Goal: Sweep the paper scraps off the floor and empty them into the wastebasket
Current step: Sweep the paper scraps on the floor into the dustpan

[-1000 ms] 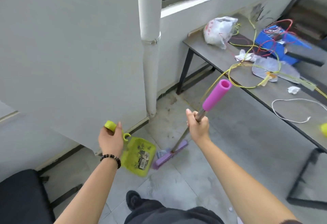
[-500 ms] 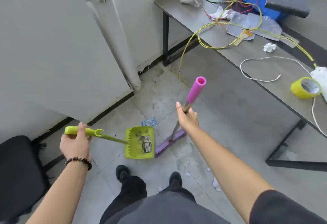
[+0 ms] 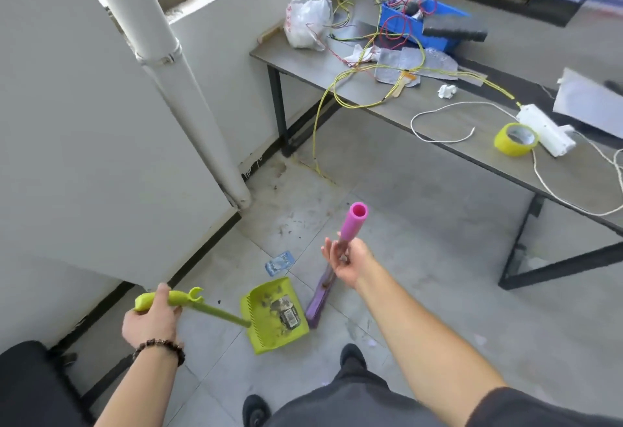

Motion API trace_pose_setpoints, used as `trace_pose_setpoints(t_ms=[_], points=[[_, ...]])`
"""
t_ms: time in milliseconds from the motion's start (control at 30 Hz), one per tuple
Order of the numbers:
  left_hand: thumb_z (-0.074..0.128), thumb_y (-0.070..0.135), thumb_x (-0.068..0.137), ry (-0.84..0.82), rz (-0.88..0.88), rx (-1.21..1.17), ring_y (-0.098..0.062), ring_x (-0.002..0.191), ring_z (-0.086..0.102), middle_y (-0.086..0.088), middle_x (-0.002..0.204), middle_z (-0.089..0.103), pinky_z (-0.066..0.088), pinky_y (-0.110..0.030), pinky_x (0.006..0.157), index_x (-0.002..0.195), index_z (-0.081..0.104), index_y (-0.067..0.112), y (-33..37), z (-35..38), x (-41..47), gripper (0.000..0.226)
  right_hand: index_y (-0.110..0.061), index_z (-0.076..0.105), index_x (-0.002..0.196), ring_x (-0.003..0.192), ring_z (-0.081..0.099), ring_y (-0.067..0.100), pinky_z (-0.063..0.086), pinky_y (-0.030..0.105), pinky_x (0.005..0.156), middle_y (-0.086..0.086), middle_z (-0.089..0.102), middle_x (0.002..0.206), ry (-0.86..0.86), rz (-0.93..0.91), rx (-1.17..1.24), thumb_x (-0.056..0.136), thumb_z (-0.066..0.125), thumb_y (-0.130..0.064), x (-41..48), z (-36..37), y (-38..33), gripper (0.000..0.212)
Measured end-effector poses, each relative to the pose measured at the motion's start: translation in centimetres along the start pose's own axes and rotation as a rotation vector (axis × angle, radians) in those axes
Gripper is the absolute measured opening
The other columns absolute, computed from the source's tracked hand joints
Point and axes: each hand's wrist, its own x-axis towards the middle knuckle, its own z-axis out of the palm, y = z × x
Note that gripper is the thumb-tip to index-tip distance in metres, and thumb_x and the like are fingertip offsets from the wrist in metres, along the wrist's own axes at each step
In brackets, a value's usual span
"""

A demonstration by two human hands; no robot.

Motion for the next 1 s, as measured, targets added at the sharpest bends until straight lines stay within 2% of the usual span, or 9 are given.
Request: trace_pose_setpoints(t_ms=[67, 133, 200, 300, 467, 567, 733, 833, 1000], points=[[0.075, 0.017, 0.082, -0.005, -0.041, -0.049, -0.024, 0.083, 0.064, -0.008, 0.083, 0.060, 0.054, -0.039, 0.083, 0.082, 0.051, 0.010, 0.1, -1.4, 0.8, 0.025, -0.003, 0.045, 0.076, 0.041, 0.061, 0.019, 0.045, 0.019, 0.030, 0.019, 0.048, 0.084, -0.015, 0.019, -0.063, 0.096, 0.033, 0.001, -1.2, 1.9, 1.7, 0.024], [0.073, 0.010, 0.083, -0.053, -0.065, -0.059, -0.021, 0.068, 0.058, -0.005, 0.074, 0.053, 0.053, -0.039, 0.080, 0.074, 0.046, 0.011, -0.1, -3.0, 1.9, 0.029, -0.002, 0.046, 0.074, 0.054, 0.058, 0.020, 0.044, 0.020, 0.028, 0.014, 0.045, 0.078, 0.018, 0.037, -0.126, 0.097, 0.032, 0.001, -2.6, 3.0, 3.8, 0.026], [0.073, 0.007, 0.083, -0.152, -0.045, 0.058, -0.018, 0.062, 0.055, -0.005, 0.079, 0.052, 0.054, -0.040, 0.079, 0.089, 0.054, 0.005, -0.9, -4.9, 2.8, 0.020, -0.003, 0.046, 0.072, 0.061, 0.054, 0.021, 0.044, 0.020, 0.029, 0.011, 0.042, 0.077, 0.042, 0.040, -0.181, 0.095, 0.034, 0.001, -4.0, 3.1, 6.4, 0.027], [0.068, 0.033, 0.079, -0.323, 0.079, 0.632, -0.028, 0.074, 0.069, -0.001, 0.087, 0.062, 0.055, -0.045, 0.090, 0.123, 0.057, 0.016, -2.4, -8.5, 5.6, 0.048, -0.002, 0.047, 0.072, 0.035, 0.055, 0.026, 0.045, 0.023, 0.030, 0.014, 0.044, 0.076, 0.092, 0.072, -0.236, 0.079, 0.038, 0.011, -5.0, 1.7, 9.7, 0.017], [0.051, 0.044, 0.084, -0.594, 0.437, 1.407, -0.028, 0.078, 0.066, -0.002, 0.082, 0.069, 0.051, -0.028, 0.068, 0.088, 0.068, 0.025, -0.7, -9.0, 8.0, 0.026, -0.005, 0.043, 0.087, 0.027, 0.040, 0.009, 0.035, 0.015, 0.027, 0.009, 0.048, 0.075, 0.262, 0.185, -0.442, 0.099, 0.035, -0.007, -4.9, -3.7, 14.4, 0.015], [0.052, 0.050, 0.091, -0.699, 0.587, 1.673, -0.024, 0.079, 0.063, -0.001, 0.089, 0.067, 0.048, -0.028, 0.067, 0.096, 0.063, 0.018, -0.1, -7.6, 6.7, 0.034, -0.008, 0.039, 0.078, 0.022, 0.031, 0.006, 0.025, 0.013, 0.023, 0.002, 0.039, 0.065, 0.368, 0.170, -0.606, 0.102, 0.038, -0.014, -5.0, -4.4, 15.2, 0.025], [0.066, 0.053, 0.078, -0.821, 0.502, 1.837, -0.018, 0.066, 0.062, 0.002, 0.079, 0.063, 0.051, -0.028, 0.064, 0.083, 0.047, 0.019, -1.0, -6.7, 6.3, 0.039, -0.010, 0.035, 0.066, 0.020, 0.029, 0.008, 0.023, 0.013, 0.024, 0.002, 0.035, 0.039, 0.349, 0.162, -0.919, 0.102, 0.034, -0.007, -5.4, -2.9, 14.2, 0.036], [0.057, 0.023, 0.077, -0.869, 0.405, 1.912, -0.023, 0.076, 0.072, -0.002, 0.080, 0.070, 0.057, -0.029, 0.068, 0.078, 0.053, 0.016, -1.2, -6.3, 6.9, 0.008, -0.010, 0.045, 0.065, 0.038, 0.046, 0.015, 0.038, 0.020, 0.036, 0.007, 0.048, 0.053, 0.384, -0.058, -1.333, 0.091, 0.049, -0.005, -3.4, -2.8, 13.9, 0.027], [0.049, 0.022, 0.076, -0.774, 0.358, 1.879, -0.022, 0.069, 0.061, 0.000, 0.075, 0.062, 0.046, -0.024, 0.060, 0.074, 0.054, 0.017, -0.9, -6.6, 8.5, 0.007, -0.007, 0.056, 0.083, 0.049, 0.060, 0.027, 0.047, 0.027, 0.050, 0.014, 0.063, 0.067, 0.395, -0.241, -1.580, 0.078, 0.047, -0.012, 0.2, -1.9, 14.5, 0.011]])
